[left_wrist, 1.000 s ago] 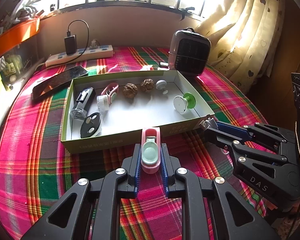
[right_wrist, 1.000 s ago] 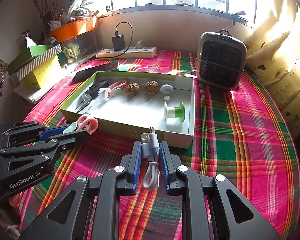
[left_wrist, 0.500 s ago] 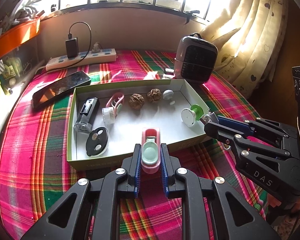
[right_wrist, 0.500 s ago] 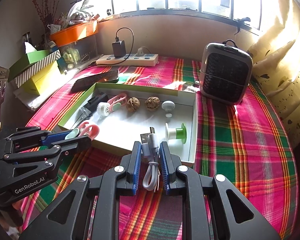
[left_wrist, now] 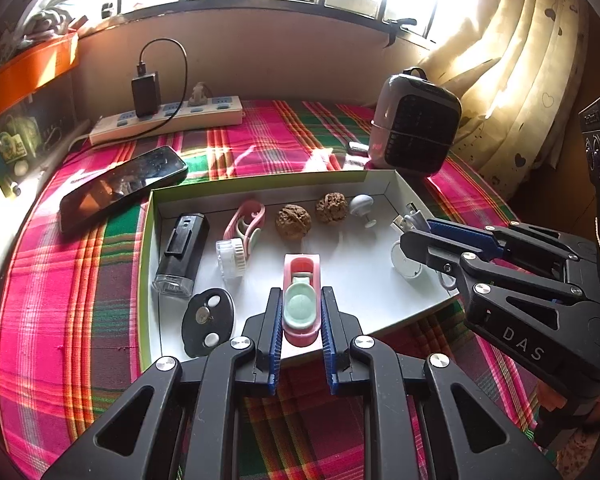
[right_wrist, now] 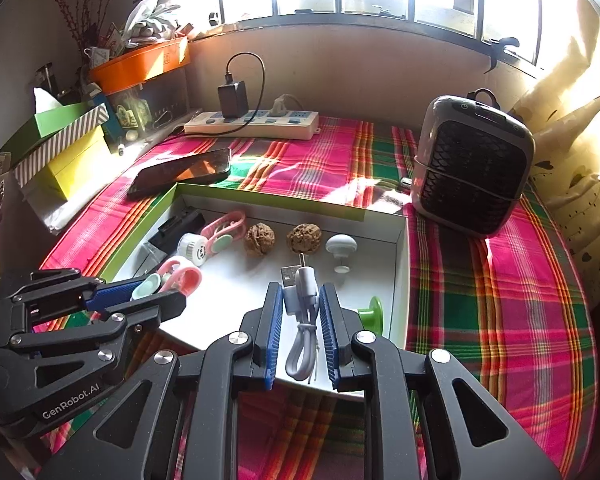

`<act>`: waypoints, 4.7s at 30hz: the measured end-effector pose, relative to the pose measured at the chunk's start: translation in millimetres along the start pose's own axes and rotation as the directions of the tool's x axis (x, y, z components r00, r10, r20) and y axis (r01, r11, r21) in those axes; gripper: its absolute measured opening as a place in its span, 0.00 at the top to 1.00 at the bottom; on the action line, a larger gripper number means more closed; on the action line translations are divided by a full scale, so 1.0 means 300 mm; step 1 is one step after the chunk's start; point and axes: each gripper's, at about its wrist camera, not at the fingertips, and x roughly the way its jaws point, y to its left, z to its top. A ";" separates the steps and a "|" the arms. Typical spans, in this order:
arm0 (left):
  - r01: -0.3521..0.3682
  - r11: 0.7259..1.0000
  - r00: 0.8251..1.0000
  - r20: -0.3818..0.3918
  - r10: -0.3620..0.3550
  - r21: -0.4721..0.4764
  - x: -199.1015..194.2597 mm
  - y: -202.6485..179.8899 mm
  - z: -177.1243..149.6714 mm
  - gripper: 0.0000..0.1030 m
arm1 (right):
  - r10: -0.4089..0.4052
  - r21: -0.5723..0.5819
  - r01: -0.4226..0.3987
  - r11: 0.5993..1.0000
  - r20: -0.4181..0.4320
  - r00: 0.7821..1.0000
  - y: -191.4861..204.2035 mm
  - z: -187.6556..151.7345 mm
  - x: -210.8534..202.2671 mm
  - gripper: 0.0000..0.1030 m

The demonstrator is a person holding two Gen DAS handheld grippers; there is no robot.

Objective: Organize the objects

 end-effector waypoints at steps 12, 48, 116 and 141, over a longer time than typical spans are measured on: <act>-0.004 1.000 1.000 -0.025 0.004 0.004 0.069 0.023 0.029 0.85 | -0.002 0.011 0.003 1.000 -0.050 0.999 -0.010 0.014 0.099 0.81; -0.002 1.000 0.997 -0.077 0.001 -0.006 0.150 0.035 0.013 0.84 | -0.035 -0.019 0.033 0.999 -0.091 0.995 0.003 0.014 0.175 0.80; -0.111 0.994 0.994 0.016 0.111 -0.022 -0.026 0.030 -0.049 0.60 | -0.065 0.040 0.065 0.997 0.011 0.998 0.032 -0.052 -0.014 0.48; -0.202 0.978 0.979 -0.011 0.202 -0.060 -0.132 0.050 -0.239 0.60 | -0.076 0.056 0.076 0.996 -0.013 0.997 0.052 -0.232 -0.114 0.40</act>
